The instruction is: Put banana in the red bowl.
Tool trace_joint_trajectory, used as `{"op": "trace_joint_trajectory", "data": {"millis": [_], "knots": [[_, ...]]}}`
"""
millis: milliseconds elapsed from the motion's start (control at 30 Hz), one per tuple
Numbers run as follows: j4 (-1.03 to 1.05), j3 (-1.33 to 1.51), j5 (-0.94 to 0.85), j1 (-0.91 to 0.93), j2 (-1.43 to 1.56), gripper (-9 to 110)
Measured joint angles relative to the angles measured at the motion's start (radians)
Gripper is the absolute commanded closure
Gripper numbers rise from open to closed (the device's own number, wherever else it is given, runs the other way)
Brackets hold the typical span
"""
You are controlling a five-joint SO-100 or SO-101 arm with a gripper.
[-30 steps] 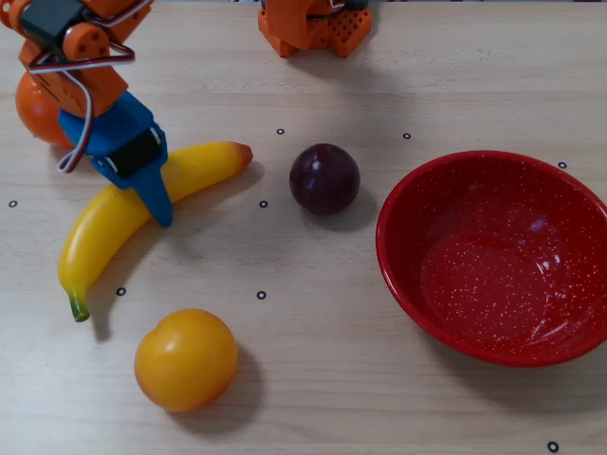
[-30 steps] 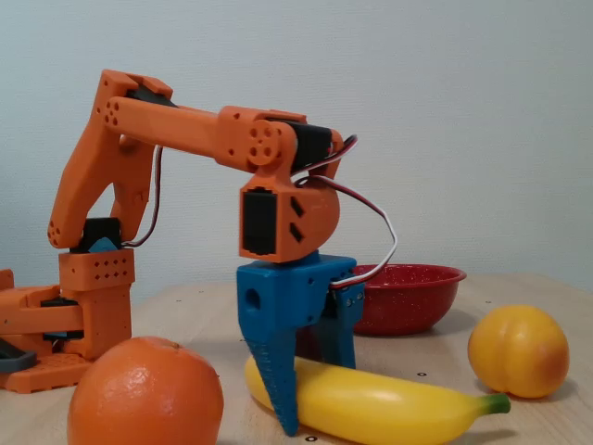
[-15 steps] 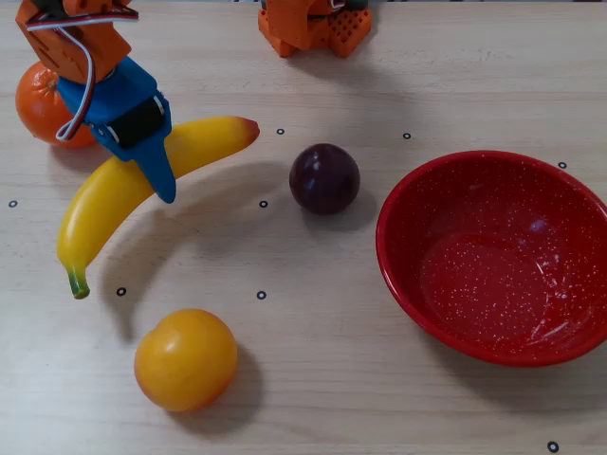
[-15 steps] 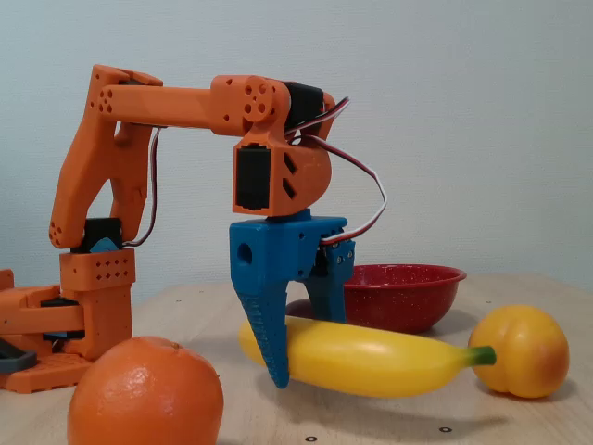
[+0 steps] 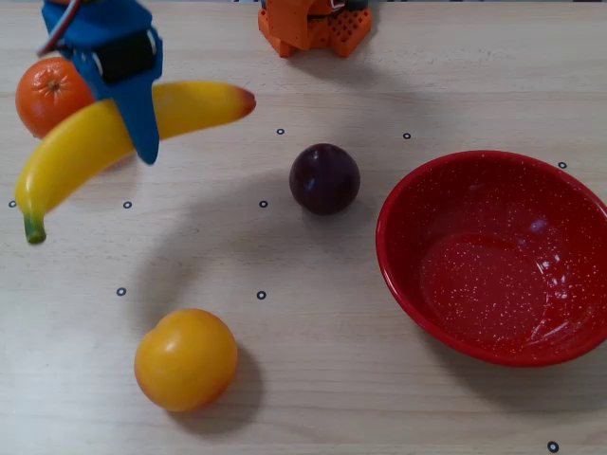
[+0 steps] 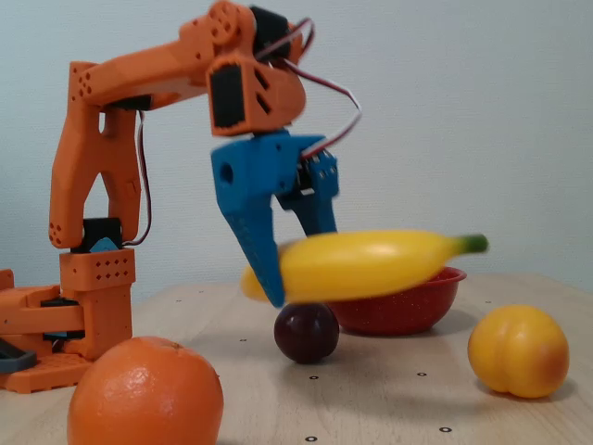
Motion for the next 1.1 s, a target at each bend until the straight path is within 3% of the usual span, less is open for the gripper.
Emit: {"op": "trace_joint_trajectory", "data": {"millis": [267,1100], "knots": [[0.018,0.000,0.055,-0.055,0.071,102],[-0.049,-0.075,0.466,-0.724,0.127,102]]}}
